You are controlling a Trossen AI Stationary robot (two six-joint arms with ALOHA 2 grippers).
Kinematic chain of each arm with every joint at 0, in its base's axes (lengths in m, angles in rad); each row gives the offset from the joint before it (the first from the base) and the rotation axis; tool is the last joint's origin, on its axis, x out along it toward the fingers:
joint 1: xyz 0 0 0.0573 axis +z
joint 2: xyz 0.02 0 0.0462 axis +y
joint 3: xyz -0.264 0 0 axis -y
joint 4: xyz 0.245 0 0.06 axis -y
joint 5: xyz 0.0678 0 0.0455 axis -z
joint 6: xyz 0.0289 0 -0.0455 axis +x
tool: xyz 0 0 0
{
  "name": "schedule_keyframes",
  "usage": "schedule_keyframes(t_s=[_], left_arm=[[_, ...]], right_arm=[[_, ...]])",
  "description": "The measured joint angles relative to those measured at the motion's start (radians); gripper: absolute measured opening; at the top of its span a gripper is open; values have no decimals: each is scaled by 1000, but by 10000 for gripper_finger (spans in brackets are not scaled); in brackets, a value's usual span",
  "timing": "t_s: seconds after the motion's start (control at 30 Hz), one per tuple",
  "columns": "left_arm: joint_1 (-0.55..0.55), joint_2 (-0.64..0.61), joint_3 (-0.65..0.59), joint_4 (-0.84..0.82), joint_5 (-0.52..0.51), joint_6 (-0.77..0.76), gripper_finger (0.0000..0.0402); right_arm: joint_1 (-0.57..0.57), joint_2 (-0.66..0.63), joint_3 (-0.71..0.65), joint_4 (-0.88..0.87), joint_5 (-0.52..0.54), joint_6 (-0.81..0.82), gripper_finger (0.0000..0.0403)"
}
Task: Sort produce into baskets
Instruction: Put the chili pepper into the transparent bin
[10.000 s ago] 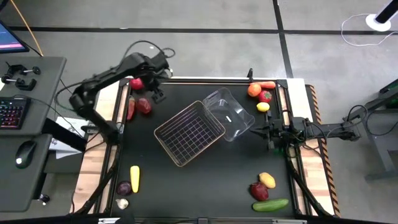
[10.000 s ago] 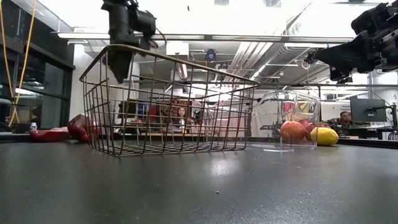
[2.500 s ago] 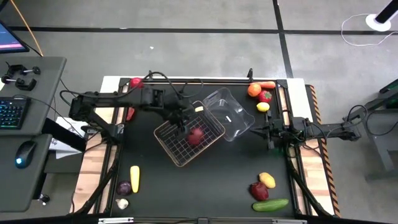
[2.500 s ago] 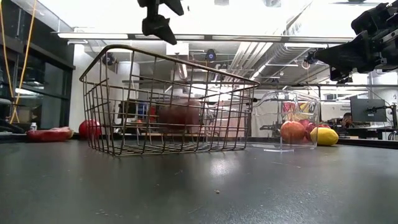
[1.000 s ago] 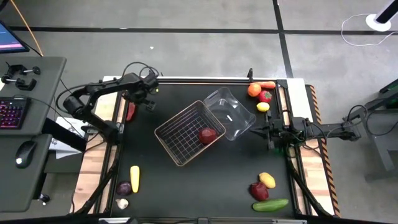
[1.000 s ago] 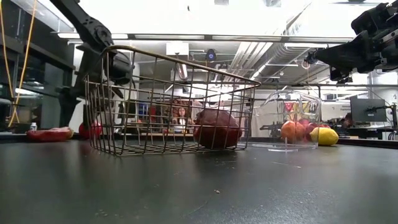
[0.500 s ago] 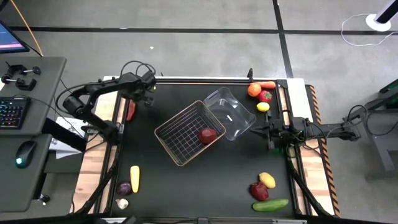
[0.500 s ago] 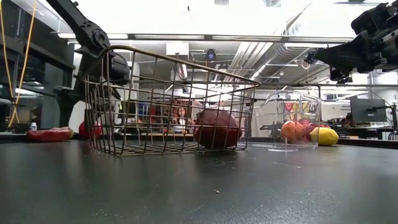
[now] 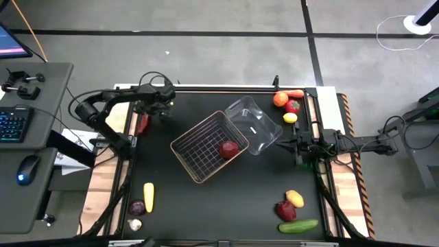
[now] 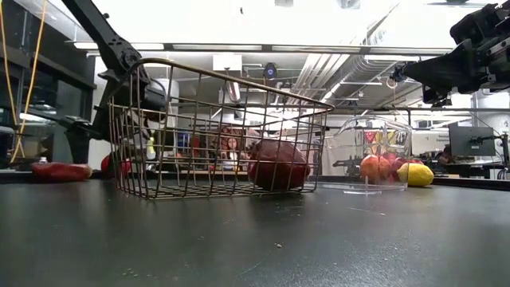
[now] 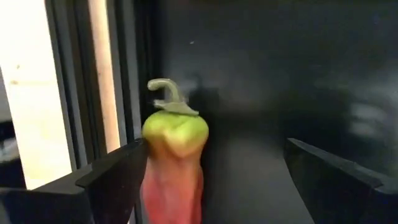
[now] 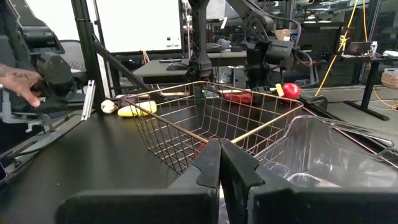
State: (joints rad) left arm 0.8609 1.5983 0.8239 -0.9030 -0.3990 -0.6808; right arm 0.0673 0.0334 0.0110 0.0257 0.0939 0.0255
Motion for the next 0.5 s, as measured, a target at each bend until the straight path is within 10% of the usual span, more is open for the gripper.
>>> schedule_keyframes(t_s=[0.5], left_arm=[[-50, -24, -9, -19, 88, -18, 312]], right_arm=[[0, 0, 0, 0, 0, 0, 0]])
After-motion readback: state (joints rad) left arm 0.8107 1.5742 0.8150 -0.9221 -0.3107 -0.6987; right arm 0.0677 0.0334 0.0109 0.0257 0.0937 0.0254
